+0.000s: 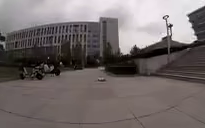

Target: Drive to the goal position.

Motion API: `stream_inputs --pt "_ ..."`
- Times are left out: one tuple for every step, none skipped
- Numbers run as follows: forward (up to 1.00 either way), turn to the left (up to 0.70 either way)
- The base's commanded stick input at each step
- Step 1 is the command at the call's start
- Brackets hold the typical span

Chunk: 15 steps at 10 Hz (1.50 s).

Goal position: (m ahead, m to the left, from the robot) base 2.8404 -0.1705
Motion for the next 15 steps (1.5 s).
stream_inputs --pt "1.00 0.00" --pt "1.00 0.00" --pt "1.00 0.00" --pt "1.00 0.00" --pt "1.00 0.00" --pt "1.00 0.00" --pt "1.00 0.00" --pt "1.00 0.00" --pt "1.00 0.00" --pt "1.00 0.23" --pt "1.00 0.03" --pt "1.00 0.00" --pt "1.00 0.00" --pt "1.00 0.00" --pt "1.00 0.00"
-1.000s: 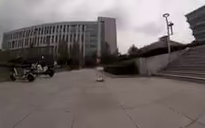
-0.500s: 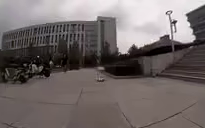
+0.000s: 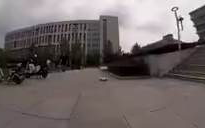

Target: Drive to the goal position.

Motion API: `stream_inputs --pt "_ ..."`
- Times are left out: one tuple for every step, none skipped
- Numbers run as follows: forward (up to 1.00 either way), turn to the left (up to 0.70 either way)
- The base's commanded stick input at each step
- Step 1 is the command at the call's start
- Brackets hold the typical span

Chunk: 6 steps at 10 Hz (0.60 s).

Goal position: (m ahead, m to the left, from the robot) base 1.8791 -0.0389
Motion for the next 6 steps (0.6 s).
stream_inputs --pt "1.00 0.00" --pt "1.00 0.00" --pt "1.00 0.00" --pt "1.00 0.00" --pt "1.00 0.00" --pt "1.00 0.00"
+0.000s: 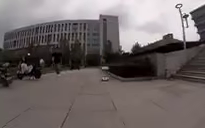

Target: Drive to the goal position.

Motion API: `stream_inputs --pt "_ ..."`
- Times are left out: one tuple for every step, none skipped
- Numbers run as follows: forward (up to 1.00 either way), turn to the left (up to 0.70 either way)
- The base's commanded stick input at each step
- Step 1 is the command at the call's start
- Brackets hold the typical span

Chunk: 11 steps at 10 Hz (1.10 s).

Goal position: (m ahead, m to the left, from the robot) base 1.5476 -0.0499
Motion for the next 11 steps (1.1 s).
stream_inputs --pt "1.00 0.00" --pt "1.00 0.00" --pt "1.00 0.00" --pt "1.00 0.00" --pt "1.00 0.00" --pt "1.00 0.00" --pt "1.00 0.00" --pt "1.00 0.00" --pt "1.00 0.00" --pt "1.00 0.22" --pt "1.00 0.27"
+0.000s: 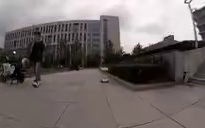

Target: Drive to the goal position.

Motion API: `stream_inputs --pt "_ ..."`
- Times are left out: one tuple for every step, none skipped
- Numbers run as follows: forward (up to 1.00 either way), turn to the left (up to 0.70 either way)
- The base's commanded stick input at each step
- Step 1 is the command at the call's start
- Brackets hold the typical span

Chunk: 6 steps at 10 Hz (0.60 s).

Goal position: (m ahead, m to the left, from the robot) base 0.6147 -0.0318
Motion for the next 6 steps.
stream_inputs --pt "1.00 0.01" --pt "1.00 0.00" --pt "1.00 0.00" --pt "1.00 0.00" --pt "1.00 0.00" --pt "1.00 0.00"
